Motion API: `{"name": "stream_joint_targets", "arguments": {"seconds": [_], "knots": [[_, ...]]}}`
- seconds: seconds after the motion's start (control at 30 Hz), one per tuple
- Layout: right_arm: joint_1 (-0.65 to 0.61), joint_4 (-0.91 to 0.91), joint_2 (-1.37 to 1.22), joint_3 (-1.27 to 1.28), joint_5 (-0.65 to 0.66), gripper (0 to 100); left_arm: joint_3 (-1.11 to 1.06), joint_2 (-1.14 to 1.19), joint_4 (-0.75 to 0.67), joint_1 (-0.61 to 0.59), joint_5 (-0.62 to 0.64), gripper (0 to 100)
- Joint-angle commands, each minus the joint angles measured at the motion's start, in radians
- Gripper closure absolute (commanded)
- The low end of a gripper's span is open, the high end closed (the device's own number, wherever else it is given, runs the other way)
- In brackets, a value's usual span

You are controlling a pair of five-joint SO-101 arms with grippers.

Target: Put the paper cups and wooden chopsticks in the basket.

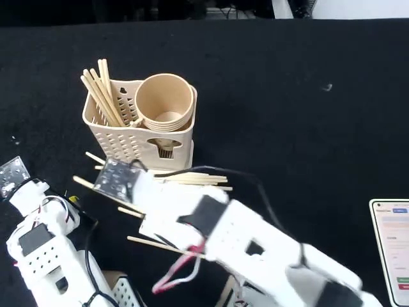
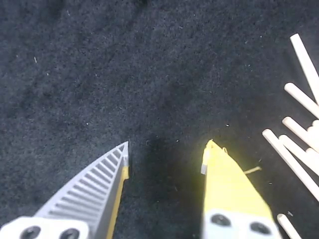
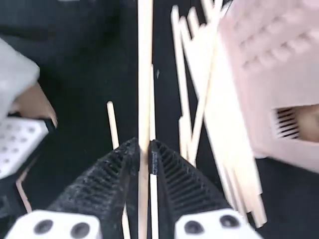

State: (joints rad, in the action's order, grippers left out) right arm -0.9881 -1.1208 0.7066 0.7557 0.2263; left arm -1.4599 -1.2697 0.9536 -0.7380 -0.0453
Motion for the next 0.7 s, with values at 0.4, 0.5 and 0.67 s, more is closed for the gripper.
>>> {"name": "stream_joint_targets", "arguments": {"seconds": [0.4, 0.5, 0.67], "knots": [[0.034, 0.535, 0.317, -0.186, -0.011, 98.8, 0.012, -0.015, -0.014, 0.004, 0.002, 76], [0.083, 0.770, 0.272, -0.157, -0.012, 98.8, 0.012, -0.015, -0.014, 0.002, 0.002, 76], [0.147, 1.096, 0.124, -0.104, -0.012, 98.7, 0.012, -0.015, -0.014, 0.004, 0.002, 76]]}}
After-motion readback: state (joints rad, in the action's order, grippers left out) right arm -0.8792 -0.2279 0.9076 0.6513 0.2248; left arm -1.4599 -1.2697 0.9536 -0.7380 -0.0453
